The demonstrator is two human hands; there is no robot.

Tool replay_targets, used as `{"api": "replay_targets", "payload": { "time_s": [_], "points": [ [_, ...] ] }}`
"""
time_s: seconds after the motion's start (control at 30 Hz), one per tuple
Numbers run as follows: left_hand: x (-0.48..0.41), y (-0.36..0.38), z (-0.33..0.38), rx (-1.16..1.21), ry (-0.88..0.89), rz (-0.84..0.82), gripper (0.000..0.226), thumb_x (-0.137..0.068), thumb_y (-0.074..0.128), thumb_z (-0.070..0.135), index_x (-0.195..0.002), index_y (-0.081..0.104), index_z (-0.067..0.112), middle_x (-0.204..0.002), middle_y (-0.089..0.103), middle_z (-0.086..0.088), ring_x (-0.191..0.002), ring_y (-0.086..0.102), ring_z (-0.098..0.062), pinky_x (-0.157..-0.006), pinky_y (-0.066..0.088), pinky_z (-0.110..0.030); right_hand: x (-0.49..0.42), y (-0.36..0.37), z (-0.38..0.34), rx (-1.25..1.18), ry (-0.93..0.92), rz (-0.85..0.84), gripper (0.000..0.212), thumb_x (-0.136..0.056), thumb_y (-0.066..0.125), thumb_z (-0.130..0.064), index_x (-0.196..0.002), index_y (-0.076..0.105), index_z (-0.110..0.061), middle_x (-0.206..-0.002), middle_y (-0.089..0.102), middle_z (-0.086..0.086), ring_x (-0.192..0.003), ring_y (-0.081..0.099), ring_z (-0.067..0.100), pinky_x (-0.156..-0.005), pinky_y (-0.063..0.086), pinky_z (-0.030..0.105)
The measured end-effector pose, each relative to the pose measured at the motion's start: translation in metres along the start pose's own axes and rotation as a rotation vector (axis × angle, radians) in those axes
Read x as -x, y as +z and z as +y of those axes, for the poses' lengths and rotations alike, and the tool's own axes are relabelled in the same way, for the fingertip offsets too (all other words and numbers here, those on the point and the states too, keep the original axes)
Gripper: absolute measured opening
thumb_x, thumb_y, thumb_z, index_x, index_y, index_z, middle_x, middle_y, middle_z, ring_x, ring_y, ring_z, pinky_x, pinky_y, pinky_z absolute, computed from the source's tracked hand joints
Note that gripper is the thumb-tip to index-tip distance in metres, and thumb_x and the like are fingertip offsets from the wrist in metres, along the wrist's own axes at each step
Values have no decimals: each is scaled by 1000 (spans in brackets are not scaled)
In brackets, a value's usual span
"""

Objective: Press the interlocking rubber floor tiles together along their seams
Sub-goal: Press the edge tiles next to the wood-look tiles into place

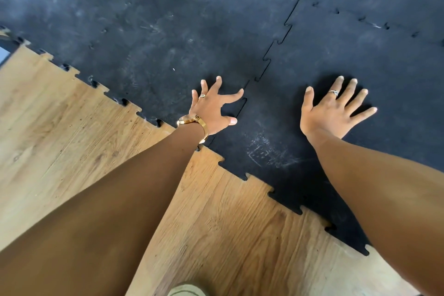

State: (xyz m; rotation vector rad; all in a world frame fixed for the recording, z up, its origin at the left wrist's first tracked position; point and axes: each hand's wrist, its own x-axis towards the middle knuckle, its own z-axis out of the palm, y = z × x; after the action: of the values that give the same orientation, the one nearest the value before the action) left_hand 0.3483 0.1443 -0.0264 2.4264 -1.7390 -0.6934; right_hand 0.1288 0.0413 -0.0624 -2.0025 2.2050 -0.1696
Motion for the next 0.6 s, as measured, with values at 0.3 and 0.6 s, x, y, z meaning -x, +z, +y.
{"api": "replay_targets", "payload": {
  "time_s": [0.3, 0.6],
  "points": [
    [20, 4, 26, -224, -81, -85, 82, -96, 52, 4, -151, 7, 45, -162, -6, -6, -147, -6, -41, -112, 13, -68, 2, -2, 3, -13, -3, -7, 78, -94, 22, -61, -155, 22, -13, -163, 15, 11, -151, 7, 38, -116, 0, 68],
    [10, -34, 44, -142, -220, -125, 67, -80, 76, 33, -135, 43, 55, -162, 4, -6, -146, -12, -40, -103, 11, -78, 58, -21, 33, -17, -260, -250, 88, -89, 19, -74, -157, -4, -24, -165, -11, 5, -152, -14, 30, -117, -12, 61]
  ]
}}
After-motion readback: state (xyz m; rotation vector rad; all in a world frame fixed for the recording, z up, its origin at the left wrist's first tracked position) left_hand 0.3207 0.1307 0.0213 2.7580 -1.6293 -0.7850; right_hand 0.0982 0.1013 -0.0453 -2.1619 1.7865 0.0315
